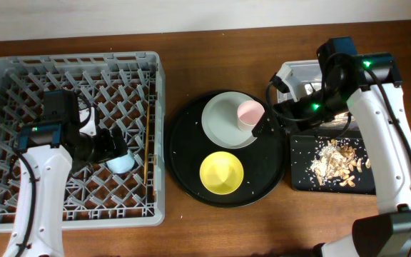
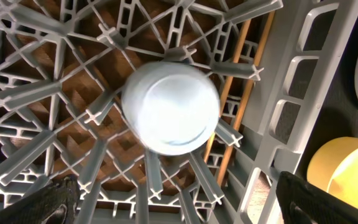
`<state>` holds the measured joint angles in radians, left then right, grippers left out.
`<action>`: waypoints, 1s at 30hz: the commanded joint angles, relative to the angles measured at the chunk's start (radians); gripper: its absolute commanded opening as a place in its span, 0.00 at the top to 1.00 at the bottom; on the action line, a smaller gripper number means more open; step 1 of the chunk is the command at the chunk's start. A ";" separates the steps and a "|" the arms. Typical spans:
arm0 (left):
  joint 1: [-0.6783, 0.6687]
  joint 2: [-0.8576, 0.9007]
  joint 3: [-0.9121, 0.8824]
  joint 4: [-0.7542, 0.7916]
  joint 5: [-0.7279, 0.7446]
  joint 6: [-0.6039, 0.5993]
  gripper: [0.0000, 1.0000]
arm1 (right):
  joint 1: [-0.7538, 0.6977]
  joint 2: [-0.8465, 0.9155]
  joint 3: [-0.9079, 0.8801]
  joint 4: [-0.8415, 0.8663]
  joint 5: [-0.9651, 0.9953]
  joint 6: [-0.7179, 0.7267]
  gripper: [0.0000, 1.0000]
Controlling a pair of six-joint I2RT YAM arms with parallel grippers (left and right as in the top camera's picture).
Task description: Sort waste into correct bins and load items into the dishwasher rack
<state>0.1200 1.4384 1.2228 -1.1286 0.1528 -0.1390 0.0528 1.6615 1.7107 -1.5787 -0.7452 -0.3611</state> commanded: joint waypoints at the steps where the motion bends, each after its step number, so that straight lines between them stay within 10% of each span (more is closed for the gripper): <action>1: 0.001 0.005 0.061 0.001 0.048 0.001 0.01 | 0.016 0.000 -0.005 0.005 -0.063 0.005 0.01; 5: 0.001 0.001 0.172 0.023 0.389 0.027 0.01 | 0.172 0.000 -0.006 0.234 0.186 0.236 0.01; 10: 0.000 0.003 0.173 0.036 0.401 0.027 0.01 | 0.383 0.023 -0.006 0.423 0.624 0.418 0.01; 14: 0.001 0.002 0.173 0.036 0.400 0.027 0.01 | 0.401 0.120 -0.006 0.443 0.801 0.513 0.58; 30: 0.001 0.003 0.173 0.036 0.401 0.027 0.01 | 0.398 0.361 -0.050 0.523 0.871 0.509 0.76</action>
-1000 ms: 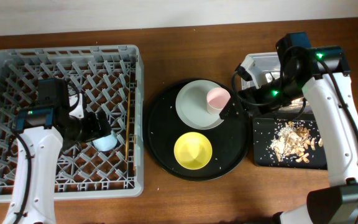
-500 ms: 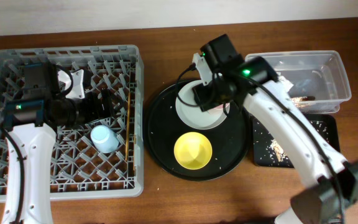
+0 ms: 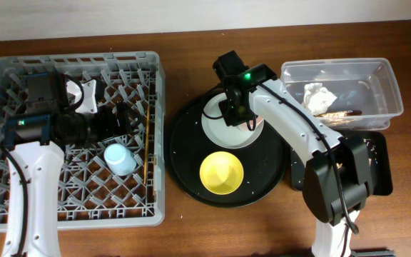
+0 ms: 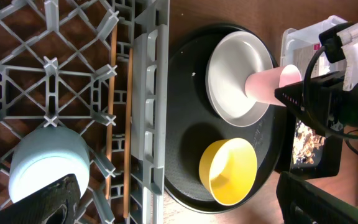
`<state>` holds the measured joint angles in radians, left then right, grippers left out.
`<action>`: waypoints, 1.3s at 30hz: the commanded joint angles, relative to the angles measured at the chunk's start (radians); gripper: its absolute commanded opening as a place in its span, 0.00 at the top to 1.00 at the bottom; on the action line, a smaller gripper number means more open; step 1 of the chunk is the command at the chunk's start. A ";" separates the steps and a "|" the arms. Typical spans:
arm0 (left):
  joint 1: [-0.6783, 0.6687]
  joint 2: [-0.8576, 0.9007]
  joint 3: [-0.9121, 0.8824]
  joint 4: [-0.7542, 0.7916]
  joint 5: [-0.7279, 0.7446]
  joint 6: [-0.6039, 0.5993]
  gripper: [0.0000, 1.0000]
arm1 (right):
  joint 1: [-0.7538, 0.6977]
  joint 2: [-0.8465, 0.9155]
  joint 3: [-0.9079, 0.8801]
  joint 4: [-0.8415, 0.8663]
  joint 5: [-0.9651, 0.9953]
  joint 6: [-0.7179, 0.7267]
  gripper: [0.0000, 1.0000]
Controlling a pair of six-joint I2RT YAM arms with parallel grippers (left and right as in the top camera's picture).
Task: Sort waste into correct bins and load items into the dishwasher rack
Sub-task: 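Reach the right gripper to the pink cup on the plate and grasp, then lift the pink cup and pass it to the left gripper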
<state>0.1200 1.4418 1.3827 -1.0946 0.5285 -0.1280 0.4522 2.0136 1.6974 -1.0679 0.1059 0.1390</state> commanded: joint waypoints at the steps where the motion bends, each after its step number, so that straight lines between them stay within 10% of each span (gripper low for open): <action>1: 0.001 -0.001 0.013 0.002 0.024 0.016 0.01 | -0.003 0.009 -0.057 0.031 0.024 0.008 0.76; 5: 0.001 -0.001 0.013 0.002 0.025 0.016 0.01 | -0.008 0.005 -0.066 0.036 0.026 0.008 0.96; 11: 0.001 -0.001 0.013 0.002 0.024 0.016 0.01 | -0.008 -0.096 0.152 -0.132 -0.085 -0.001 0.96; 21: 0.001 -0.001 0.013 0.002 0.025 0.016 0.01 | -0.290 -0.370 0.323 -0.326 -1.061 -0.227 0.96; 27: -0.007 -0.001 0.013 0.067 0.885 0.377 0.01 | -0.332 -0.369 0.295 -0.467 -1.331 -0.508 0.96; 39: -0.270 -0.001 0.013 0.238 0.939 0.428 0.01 | -0.150 -0.368 0.295 -0.400 -1.386 -0.527 0.96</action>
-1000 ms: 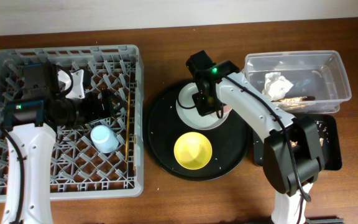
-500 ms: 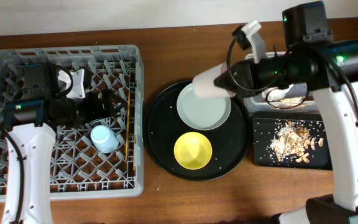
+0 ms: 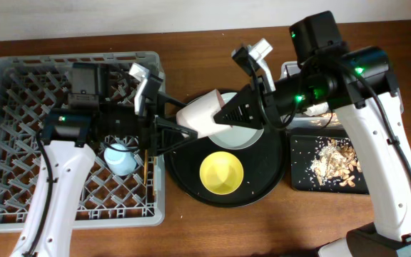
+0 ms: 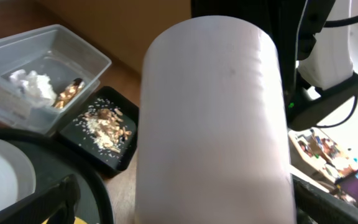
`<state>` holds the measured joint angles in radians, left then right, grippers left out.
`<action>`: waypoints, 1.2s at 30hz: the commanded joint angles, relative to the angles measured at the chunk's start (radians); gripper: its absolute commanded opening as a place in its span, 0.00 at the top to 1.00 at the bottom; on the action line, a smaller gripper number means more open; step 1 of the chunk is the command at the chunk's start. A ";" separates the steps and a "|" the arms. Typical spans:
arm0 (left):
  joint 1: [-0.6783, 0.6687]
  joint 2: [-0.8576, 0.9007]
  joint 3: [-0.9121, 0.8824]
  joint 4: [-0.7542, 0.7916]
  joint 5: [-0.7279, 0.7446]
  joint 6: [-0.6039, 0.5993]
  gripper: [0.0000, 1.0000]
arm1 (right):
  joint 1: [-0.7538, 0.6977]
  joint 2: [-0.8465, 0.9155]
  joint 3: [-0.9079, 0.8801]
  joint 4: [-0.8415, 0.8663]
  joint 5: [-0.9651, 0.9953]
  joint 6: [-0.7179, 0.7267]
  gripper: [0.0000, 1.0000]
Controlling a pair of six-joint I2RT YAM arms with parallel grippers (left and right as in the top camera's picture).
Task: Sort waste into correct bins and load items into the dishwasher rack
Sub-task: 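Lift the pink cup and pass it to the left gripper, then carry the pink cup with the left gripper over the rack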
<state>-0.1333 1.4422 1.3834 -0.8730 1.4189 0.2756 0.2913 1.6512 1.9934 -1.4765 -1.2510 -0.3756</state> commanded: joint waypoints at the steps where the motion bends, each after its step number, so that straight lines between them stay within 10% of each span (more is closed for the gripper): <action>1: -0.017 -0.002 0.012 0.031 0.082 0.025 0.01 | 0.011 -0.005 -0.001 0.009 -0.029 -0.013 0.96; 7: -0.017 -0.002 0.013 0.098 0.153 0.021 0.01 | 0.011 -0.005 -0.001 0.010 -0.028 -0.013 0.96; 15: -0.018 -0.002 0.012 0.064 0.148 0.021 0.39 | 0.011 -0.005 -0.001 0.027 -0.028 -0.013 0.96; 20: -0.052 -0.002 0.012 0.050 0.137 0.021 0.39 | 0.011 -0.005 -0.001 0.027 -0.028 -0.013 0.96; 22: -0.054 -0.002 0.012 0.050 0.137 0.021 0.63 | 0.011 -0.005 -0.001 0.026 -0.016 -0.013 0.95; 29: -0.006 -0.002 0.012 0.049 0.130 -0.006 0.71 | 0.010 -0.005 -0.001 -0.008 0.107 -0.013 0.57; 36: 0.034 -0.002 0.012 0.050 0.148 -0.021 0.75 | 0.020 -0.005 -0.001 -0.079 0.153 -0.014 0.54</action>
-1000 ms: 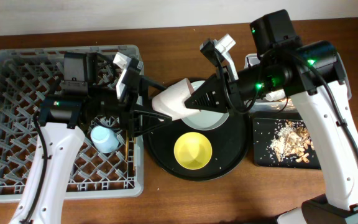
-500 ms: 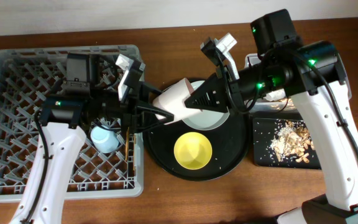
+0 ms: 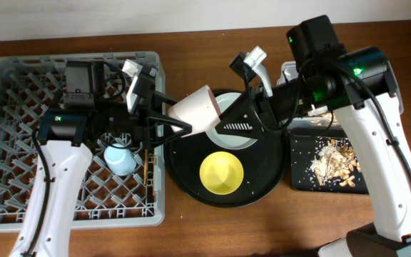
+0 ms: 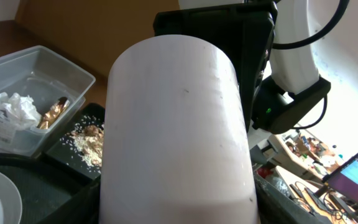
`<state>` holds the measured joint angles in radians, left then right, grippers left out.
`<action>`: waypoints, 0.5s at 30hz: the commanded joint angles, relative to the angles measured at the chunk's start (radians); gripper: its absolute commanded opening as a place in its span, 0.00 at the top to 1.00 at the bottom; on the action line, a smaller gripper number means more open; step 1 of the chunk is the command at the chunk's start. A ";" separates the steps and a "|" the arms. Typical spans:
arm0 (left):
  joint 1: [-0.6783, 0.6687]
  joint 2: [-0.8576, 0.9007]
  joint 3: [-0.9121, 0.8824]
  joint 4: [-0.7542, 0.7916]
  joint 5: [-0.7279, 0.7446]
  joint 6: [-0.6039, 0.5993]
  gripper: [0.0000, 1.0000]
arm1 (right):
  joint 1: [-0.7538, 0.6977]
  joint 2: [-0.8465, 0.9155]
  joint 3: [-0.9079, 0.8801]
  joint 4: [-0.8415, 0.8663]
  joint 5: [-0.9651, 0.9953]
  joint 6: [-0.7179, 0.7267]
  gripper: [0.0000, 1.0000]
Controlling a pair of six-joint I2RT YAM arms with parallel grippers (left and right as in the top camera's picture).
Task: Sort waste into correct bins and load items into the dishwasher rack
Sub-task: 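Carry the pink cup with the left gripper over the rack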
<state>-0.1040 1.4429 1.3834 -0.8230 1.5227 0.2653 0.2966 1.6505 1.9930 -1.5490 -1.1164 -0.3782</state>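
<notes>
A pink cup hangs on its side above the gap between the grey dishwasher rack and the round black tray. My left gripper is shut on its base end; in the left wrist view the cup fills the space between the jaws of the left gripper. My right gripper sits at the cup's mouth end, one ribbed pad showing beside the rim, jaws apart. A pale blue cup stands upside down in the rack.
A thin chopstick lies along the rack's right side. On the round tray are a white plate and a yellow bowl. A clear bin of paper waste and a black tray of food scraps stand at the right.
My left jaws, wide apart round the pink cup before, have shut on it. The cup has shifted a little left and up, away from the right gripper's fingers.
My left gripper hung open over the blue cup in the rack while the right was at the pink cup on the plate. Then the left had risen above the rack. Later both met above the tray's left rim, the right holding the cup out. Now the left holds it.
</notes>
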 commanded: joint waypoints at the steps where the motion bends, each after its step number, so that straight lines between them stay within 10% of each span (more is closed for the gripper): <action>1: 0.005 -0.003 0.012 0.000 0.051 -0.014 0.77 | 0.019 -0.004 0.000 -0.006 0.018 -0.011 0.54; 15: 0.121 -0.003 0.013 0.000 0.025 -0.053 0.79 | 0.079 -0.005 -0.001 -0.060 0.077 -0.006 0.55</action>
<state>-0.0395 1.4429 1.3830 -0.8253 1.5600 0.2459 0.3908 1.6505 1.9930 -1.6016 -1.0870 -0.3779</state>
